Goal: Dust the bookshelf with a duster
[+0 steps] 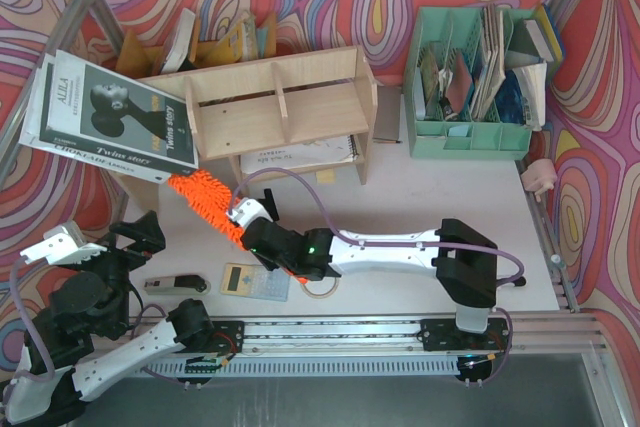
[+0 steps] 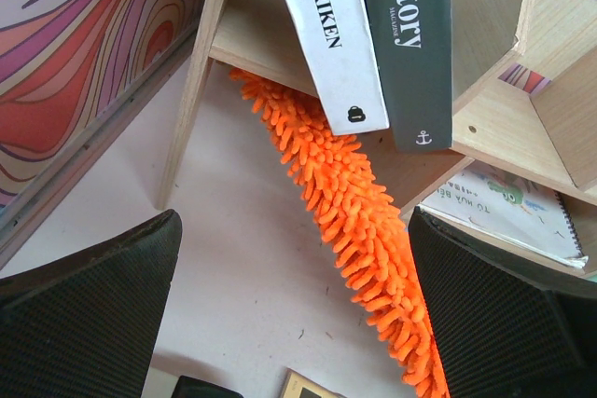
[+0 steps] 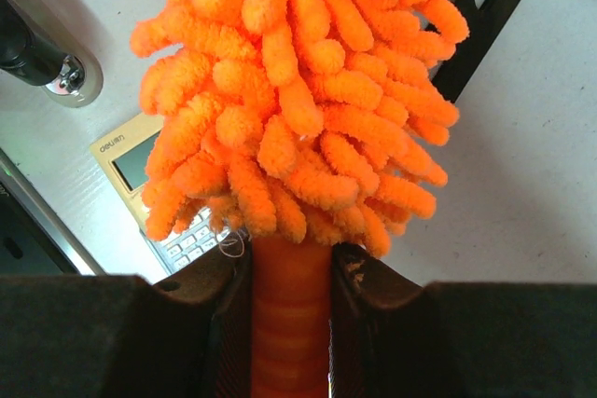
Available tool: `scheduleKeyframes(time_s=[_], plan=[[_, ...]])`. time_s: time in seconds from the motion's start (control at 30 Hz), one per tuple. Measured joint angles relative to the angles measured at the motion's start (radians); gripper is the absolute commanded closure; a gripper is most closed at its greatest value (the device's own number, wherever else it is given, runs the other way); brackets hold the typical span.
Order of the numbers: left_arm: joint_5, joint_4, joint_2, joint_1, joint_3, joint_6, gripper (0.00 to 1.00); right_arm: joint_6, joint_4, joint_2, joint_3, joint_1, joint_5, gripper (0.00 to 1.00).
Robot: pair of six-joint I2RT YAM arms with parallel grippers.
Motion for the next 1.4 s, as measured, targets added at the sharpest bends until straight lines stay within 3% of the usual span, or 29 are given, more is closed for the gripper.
scheduleKeyframes(time_s=[0.5,1.4], plan=[[0.000,0.000,0.000,0.000,0.000,0.000,0.01,0.068,0.076,-0.009,-0.050,0.000,-0.073,1.00],[0.000,0.002,0.000,0.000,0.000,0.005,0.01,-0.028,0.113,-0.373,-0.420,0.146,-0.064,1.00]])
